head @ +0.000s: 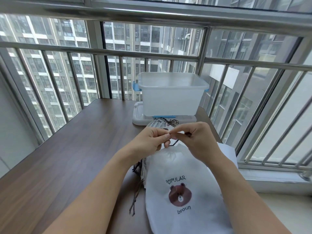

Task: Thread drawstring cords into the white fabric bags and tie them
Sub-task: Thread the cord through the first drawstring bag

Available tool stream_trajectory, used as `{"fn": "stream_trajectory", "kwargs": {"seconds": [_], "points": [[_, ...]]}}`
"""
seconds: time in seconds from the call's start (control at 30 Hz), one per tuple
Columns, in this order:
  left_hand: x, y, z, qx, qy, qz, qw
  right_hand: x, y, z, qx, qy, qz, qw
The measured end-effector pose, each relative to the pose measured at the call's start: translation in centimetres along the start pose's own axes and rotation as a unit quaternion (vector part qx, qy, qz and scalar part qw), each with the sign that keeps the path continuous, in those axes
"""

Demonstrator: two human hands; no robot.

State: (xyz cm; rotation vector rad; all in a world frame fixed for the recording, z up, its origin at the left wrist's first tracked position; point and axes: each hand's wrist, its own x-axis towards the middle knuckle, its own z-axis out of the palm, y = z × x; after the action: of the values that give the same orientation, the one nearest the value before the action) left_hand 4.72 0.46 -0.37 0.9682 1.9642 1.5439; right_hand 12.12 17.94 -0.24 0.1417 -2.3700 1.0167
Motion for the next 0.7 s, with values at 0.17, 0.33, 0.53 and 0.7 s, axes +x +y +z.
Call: {"fn": "stream_trajectory", "kwargs": {"seconds": [0.17, 0.33, 0.53, 0.7], "points": [[0.1, 0.0, 0.0, -0.036, 0.006, 0.004, 0.999, 0.0, -0.5, 0.3, 0.042, 0.0, 0.084, 0.996], [0.4, -0.5, 0.1, -0.066, 0.036, -0.016, 0.997, 0.2, -0.7, 0.8, 0.15, -0.007, 0.165, 0.975], [0.9, -1.0, 0.2, -0.136, 0.064, -0.034, 0.988, 0.5, -0.1, 0.3, 0.259, 0.011, 0.204, 0.944], [1.0, -0.9, 0.4, -0.137, 0.081, -0.012, 0.987, 0.2, -1.0, -0.4, 0.343, -0.029, 0.195, 0.918]]}}
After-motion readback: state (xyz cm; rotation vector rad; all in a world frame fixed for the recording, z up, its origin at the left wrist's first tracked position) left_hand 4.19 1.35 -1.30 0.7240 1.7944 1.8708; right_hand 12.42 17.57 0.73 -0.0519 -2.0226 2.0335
